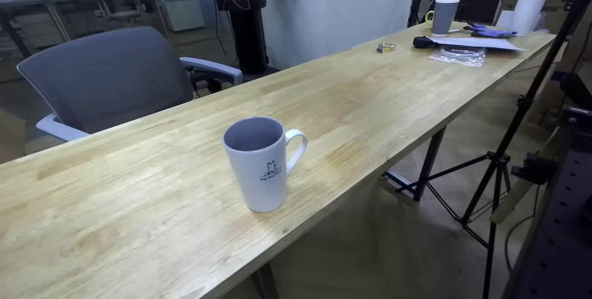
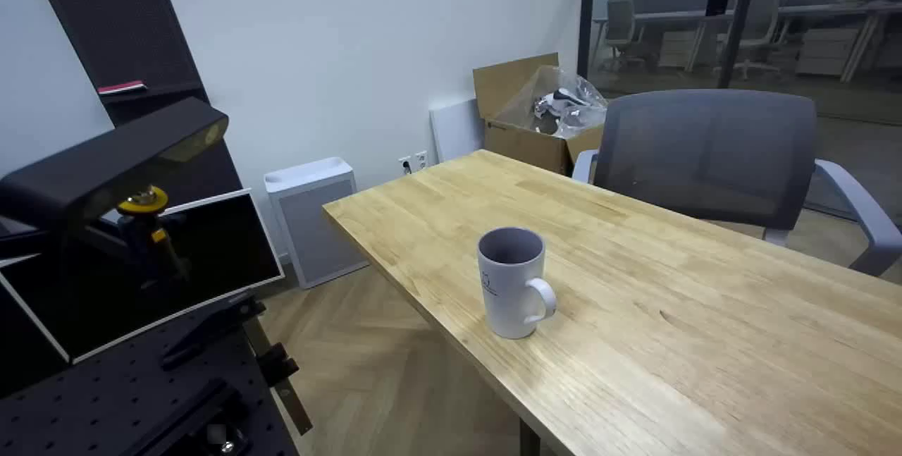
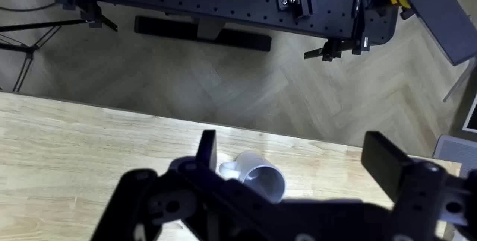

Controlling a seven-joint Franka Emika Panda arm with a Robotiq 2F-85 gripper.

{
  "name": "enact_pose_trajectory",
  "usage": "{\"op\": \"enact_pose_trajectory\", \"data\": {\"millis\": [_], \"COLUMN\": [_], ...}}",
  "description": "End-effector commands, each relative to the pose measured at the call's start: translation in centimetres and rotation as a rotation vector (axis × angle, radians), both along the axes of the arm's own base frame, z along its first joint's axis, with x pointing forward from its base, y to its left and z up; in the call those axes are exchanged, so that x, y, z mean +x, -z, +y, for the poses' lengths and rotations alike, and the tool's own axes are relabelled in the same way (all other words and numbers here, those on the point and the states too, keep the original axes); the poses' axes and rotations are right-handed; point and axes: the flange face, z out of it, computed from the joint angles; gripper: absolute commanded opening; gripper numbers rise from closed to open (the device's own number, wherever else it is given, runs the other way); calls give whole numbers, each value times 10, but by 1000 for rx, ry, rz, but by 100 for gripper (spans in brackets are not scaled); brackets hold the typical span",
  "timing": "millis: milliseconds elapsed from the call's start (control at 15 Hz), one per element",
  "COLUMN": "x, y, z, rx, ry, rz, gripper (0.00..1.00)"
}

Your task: Pick the cup and move it to the right

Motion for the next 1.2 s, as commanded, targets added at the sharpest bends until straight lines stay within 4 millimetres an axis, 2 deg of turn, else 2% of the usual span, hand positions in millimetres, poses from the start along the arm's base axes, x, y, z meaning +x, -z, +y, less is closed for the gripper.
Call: {"op": "enact_pose_trajectory", "data": {"millis": [0, 800, 1133], "x": [0, 1, 17], "y": [0, 1, 6], "z": [0, 1, 9], "rx": [0, -4, -27], "ry": [0, -14, -27], "rz": [0, -5, -130], "gripper": [100, 100, 100]}}
